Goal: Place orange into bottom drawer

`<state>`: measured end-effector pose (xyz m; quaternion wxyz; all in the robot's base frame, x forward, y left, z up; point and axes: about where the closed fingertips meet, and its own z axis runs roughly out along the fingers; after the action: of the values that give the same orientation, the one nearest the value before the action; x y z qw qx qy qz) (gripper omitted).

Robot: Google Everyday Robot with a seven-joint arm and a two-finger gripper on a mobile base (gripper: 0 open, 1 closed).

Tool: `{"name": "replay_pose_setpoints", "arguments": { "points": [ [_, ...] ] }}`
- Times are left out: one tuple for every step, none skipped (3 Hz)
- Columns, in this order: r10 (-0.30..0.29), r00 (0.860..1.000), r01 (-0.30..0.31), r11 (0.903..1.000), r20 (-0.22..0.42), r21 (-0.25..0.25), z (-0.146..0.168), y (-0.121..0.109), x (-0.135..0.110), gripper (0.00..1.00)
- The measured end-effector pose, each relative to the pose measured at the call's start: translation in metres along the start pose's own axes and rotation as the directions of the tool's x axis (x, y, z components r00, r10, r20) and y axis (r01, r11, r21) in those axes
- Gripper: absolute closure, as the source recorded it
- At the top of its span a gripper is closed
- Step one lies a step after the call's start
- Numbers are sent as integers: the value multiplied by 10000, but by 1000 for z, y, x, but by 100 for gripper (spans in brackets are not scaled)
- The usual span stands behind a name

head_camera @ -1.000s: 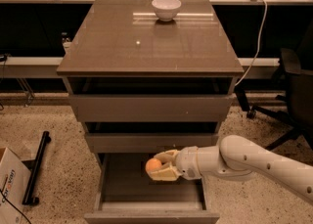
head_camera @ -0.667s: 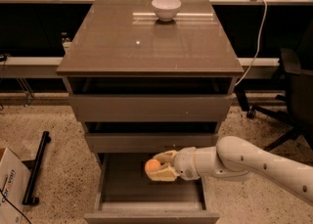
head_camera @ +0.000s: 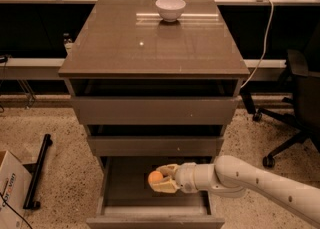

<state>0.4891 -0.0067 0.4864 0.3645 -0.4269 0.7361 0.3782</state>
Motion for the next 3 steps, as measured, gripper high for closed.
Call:
{"name": "replay_pose_setpoints", "arguments": {
  "points": [
    [130,9999,-131,9998,112,117,16,-17,23,100],
    [623,9972,-632,9978,403,205,33,-52,59,100],
    [634,9971,-643,9977,420,217,33,-53,59,100]
  ]
}}
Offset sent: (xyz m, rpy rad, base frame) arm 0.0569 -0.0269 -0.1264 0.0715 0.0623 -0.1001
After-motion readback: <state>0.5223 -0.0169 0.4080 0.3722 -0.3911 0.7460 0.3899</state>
